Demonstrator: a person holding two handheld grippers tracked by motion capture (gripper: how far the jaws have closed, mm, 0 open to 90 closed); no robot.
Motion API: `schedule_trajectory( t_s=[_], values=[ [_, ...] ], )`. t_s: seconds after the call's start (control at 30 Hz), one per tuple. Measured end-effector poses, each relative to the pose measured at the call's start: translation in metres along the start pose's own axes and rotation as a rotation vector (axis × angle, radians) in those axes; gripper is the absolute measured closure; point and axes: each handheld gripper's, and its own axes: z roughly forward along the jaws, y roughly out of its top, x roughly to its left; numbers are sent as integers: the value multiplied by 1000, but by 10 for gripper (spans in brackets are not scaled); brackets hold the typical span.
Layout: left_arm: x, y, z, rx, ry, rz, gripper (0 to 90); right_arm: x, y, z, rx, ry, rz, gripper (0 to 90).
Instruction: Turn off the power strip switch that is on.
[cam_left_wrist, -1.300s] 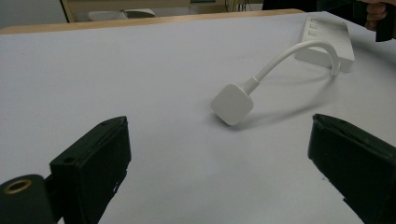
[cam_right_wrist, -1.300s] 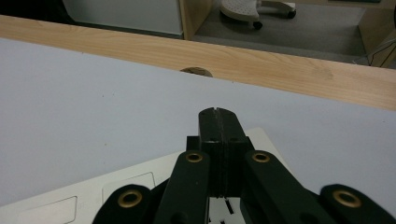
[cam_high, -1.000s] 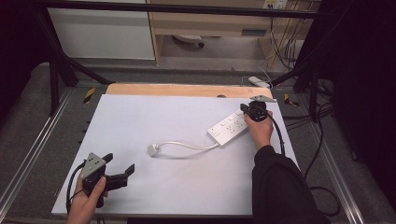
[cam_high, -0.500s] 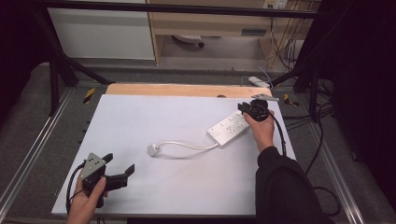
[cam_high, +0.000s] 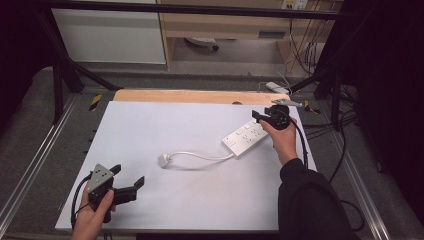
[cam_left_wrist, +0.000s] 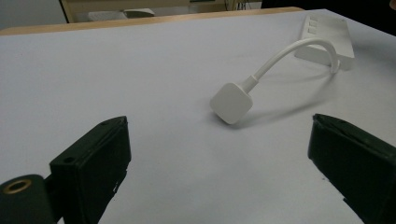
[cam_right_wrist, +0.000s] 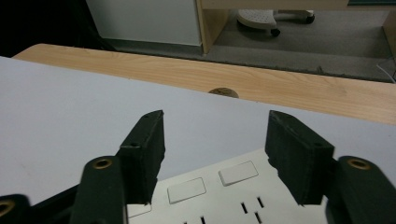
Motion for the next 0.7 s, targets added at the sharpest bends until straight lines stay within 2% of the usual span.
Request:
schedule_trajectory(
  t_s=[0.37,0.57,0.7],
  values=[
    [0,0,0,2,-1,1,58,6,7,-14,13,-4,15,76],
    [0,0,0,2,1,0,57,12,11,-26,0,13,6,42],
    [0,-1,0,3,2,0,57,17,12,-38,-33,29,-10,39]
  ],
)
